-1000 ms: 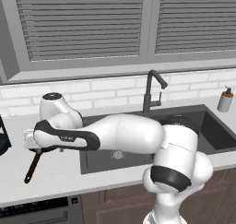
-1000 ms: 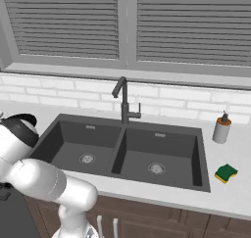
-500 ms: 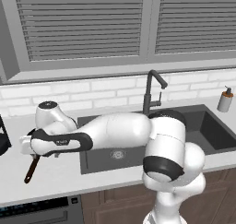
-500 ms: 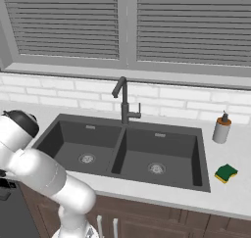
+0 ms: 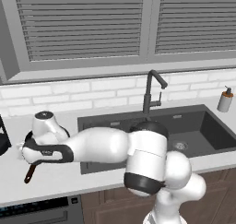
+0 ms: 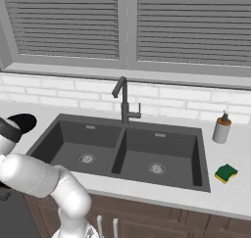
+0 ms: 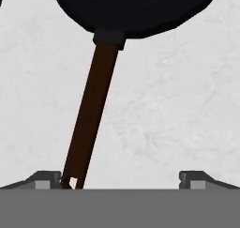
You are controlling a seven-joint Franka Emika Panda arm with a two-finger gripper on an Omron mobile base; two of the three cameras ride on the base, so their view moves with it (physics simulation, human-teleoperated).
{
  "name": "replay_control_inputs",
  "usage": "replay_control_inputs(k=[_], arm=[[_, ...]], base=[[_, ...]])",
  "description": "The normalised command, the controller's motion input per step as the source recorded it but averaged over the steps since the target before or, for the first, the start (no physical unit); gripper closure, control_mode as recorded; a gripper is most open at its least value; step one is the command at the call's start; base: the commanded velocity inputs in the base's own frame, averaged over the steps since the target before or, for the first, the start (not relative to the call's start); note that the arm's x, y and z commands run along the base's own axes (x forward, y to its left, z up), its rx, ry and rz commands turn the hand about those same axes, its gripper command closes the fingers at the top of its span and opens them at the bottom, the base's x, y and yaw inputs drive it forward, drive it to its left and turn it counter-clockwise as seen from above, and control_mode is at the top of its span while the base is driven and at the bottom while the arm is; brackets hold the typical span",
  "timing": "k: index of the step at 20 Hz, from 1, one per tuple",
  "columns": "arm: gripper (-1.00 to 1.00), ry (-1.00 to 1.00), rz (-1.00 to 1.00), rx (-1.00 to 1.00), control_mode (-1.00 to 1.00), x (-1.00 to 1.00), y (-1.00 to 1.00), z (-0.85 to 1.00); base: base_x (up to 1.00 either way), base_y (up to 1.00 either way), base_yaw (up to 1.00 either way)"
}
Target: Pick the pan and sponge and place them into the sink. Then turn on the water.
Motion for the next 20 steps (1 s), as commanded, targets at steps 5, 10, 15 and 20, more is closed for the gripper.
replay_control_inputs(k=[5,10,15,20], arm=[[-1.00,0.00,-0.02,0.00,-1.00,0.17,0.10,-0.21],[-1.00,0.00,0.00,0.00,-1.00,0.15,0.15,-0.16],[-1.00,0.00,0.00,0.00,-1.00,0.02,0.11,-0.20],[-1.00,0.00,0.00,0.00,-1.00,0.01,0.11,-0.28]], base=[[0.00,0.00,0.00],[0.00,0.00,0.00],[0.00,0.00,0.00],[0.00,0.00,0.00]])
